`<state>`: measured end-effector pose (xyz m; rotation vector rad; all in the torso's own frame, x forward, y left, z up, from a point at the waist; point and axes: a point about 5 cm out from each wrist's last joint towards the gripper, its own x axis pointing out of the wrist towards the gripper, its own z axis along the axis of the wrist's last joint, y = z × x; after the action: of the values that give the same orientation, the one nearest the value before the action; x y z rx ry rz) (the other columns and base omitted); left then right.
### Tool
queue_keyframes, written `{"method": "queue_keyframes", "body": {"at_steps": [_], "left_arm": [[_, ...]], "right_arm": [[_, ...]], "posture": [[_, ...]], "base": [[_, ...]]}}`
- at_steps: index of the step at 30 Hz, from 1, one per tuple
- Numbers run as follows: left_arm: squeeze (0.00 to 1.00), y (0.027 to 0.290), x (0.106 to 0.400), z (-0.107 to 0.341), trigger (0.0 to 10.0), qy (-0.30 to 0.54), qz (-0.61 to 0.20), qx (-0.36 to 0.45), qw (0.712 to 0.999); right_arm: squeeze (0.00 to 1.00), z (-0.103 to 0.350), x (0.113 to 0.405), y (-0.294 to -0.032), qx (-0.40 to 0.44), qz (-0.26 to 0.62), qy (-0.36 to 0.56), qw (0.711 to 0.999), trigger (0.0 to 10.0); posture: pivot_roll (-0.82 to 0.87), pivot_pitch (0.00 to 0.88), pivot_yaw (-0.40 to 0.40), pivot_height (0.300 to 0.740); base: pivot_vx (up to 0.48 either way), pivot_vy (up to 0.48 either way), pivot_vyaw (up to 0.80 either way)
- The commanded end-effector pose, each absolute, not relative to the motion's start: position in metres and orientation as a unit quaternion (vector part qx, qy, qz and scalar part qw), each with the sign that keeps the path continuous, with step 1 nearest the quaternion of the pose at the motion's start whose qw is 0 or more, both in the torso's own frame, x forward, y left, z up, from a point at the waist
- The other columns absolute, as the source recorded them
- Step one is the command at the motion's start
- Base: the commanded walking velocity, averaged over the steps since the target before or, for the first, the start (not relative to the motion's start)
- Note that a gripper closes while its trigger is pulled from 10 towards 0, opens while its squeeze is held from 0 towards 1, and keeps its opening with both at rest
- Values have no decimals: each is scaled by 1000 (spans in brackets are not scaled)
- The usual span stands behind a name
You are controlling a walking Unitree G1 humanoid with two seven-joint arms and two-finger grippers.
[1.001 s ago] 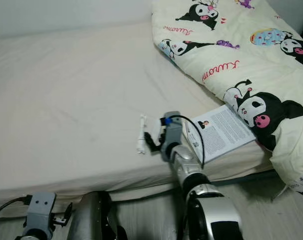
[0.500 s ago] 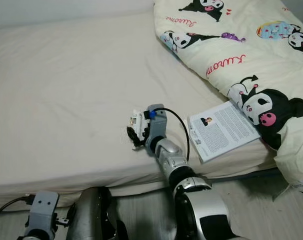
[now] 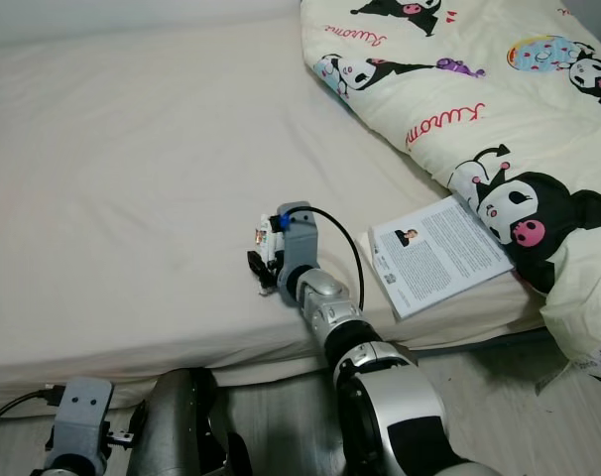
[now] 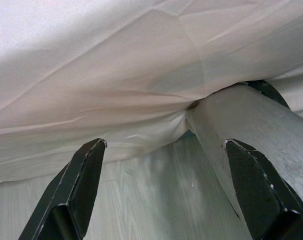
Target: Clean up the room
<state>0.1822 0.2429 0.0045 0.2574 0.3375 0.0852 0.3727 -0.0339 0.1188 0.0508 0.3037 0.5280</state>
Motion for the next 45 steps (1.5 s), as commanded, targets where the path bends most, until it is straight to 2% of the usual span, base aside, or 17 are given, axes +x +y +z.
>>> {"method": "queue_keyframes", "body": {"at_steps": [1,6,10,15,19,22,24,26,28,30,32,34,36,38,41,43,45], "left_arm": [[0,243,171,-7,10000,204,44,124,970],[0,241,173,-13,10000,213,46,117,969],[0,240,175,-23,10000,233,47,114,965],[0,240,180,-25,10000,236,50,112,964],[0,233,214,-17,10000,215,68,77,971],[0,234,226,-12,10000,206,83,63,973],[0,239,252,1,10000,187,118,45,974],[0,239,252,1,10000,187,118,45,974],[0,251,277,24,10000,153,151,47,976],[0,257,285,33,10000,140,162,53,975],[0,270,296,48,10000,128,188,82,970],[0,285,293,44,10000,181,205,148,950],[0,291,290,41,10000,209,208,175,939],[0,296,278,24,10000,290,181,216,914],[0,296,271,14,10000,336,161,221,901],[0,295,264,5,10000,379,98,272,879],[0,295,262,3,10000,395,74,295,867]], "right_arm": [[0,104,366,-32,8,258,188,948,0],[0,91,362,-44,-40,244,207,947,0],[0,85,363,-65,2,209,207,956,0],[0,86,365,-72,30,198,197,960,0],[0,104,375,-91,93,198,137,966,0],[0,113,378,-94,109,204,113,966,0],[0,126,382,-100,133,216,75,964,0],[0,126,382,-100,133,216,75,964,0],[0,133,382,-105,143,231,49,961,0],[0,133,381,-107,142,234,44,961,0],[0,129,379,-113,136,231,45,962,0],[0,124,378,-120,130,214,53,967,0],[0,122,378,-123,129,207,56,968,0],[0,120,378,-127,125,201,58,970,0],[0,120,378,-130,121,196,59,971,0],[0,122,379,-133,122,196,58,971,0],[0,122,379,-134,123,196,57,971,0]], "posture": [[112,345,29,510],[100,331,26,510],[66,279,18,510],[55,259,12,510],[9,179,-12,510],[-11,142,-18,510],[-54,78,-20,515],[-54,78,-20,515],[-77,29,-10,525],[-79,15,-8,530],[-81,0,-5,545],[-82,0,-1,555],[-82,0,-1,560],[-83,0,0,570],[-82,0,-4,580],[-79,0,-10,590],[-76,0,-12,595]], "base": [[0,0,0],[0,0,0],[0,0,0],[0,0,0],[0,0,0],[0,0,0],[0,0,0],[0,0,0],[0,0,0],[0,0,0],[0,0,0],[0,0,0],[0,0,0],[0,0,0],[-277,0,0],[-480,0,0],[-480,0,0]]}}
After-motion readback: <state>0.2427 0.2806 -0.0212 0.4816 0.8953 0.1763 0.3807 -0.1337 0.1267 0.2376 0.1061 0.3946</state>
